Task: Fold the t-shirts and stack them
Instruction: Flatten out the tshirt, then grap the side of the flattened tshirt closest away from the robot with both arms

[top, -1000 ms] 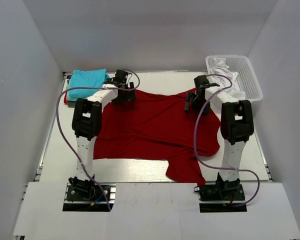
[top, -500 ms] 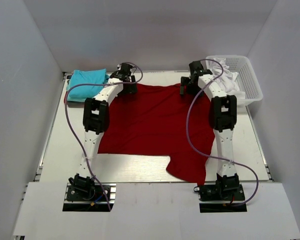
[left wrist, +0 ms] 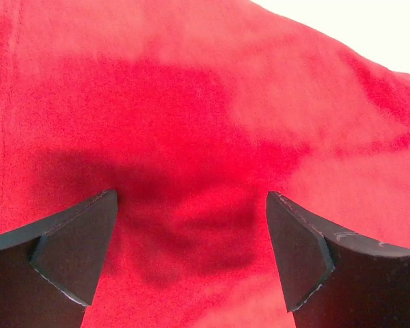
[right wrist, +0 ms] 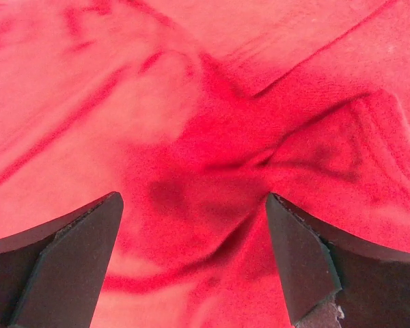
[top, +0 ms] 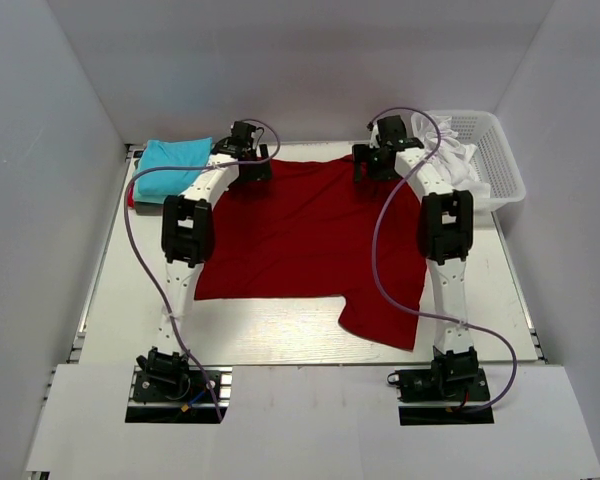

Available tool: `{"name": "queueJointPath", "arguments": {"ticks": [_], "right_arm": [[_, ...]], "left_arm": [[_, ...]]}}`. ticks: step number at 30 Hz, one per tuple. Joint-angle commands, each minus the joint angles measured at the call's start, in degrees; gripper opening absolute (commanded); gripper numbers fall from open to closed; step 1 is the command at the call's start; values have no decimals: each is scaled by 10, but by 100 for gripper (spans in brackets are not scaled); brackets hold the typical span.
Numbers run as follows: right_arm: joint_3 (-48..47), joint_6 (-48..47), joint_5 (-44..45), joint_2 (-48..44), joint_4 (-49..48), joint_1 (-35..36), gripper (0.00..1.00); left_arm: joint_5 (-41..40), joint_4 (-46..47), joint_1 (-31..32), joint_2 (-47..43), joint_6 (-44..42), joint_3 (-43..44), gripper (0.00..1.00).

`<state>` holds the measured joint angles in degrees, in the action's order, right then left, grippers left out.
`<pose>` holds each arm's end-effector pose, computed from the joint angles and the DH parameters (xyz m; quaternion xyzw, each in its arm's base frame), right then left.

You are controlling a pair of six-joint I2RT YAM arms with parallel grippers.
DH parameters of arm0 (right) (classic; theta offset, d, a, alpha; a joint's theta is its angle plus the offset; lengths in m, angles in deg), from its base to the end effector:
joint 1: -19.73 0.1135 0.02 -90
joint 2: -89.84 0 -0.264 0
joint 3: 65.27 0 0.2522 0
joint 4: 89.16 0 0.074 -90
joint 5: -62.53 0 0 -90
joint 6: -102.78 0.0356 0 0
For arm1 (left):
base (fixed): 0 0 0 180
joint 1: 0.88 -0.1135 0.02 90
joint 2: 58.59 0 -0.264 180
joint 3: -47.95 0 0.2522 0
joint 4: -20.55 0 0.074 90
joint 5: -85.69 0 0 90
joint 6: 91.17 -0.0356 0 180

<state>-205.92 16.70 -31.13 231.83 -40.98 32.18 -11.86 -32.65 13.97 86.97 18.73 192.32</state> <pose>0.5378 0.1211 0.1869 -0.0808 0.9344 0.0789 0.3380 0.5362 -0.1373 0.1687 -0.0620 0.9482 -0.0313 0.3099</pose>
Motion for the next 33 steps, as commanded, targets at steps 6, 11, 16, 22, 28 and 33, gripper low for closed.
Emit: {"name": "queueJointPath", "arguments": {"ticks": [6,11,16,22,28,33], "right_arm": [[159,5,30,-260,-19,48,90],[473,83,178,-550,-117,80,90],[752,149,75,-798,-289,73,90],[830,243,61,-856,-184,72,90],[856,276,70,-880,103,76,90],[897,330,42,-958,171,75,90]], "left_arm": [[17,-23,9,-294,15,-180,100],[-19,-21,9,-549,117,-452,100],[18,13,-3,-722,162,-665,100],[-52,-104,-3,-759,263,-754,100],[-66,-132,-3,-788,310,-852,100],[-105,-89,-23,-807,355,-919,100]]}}
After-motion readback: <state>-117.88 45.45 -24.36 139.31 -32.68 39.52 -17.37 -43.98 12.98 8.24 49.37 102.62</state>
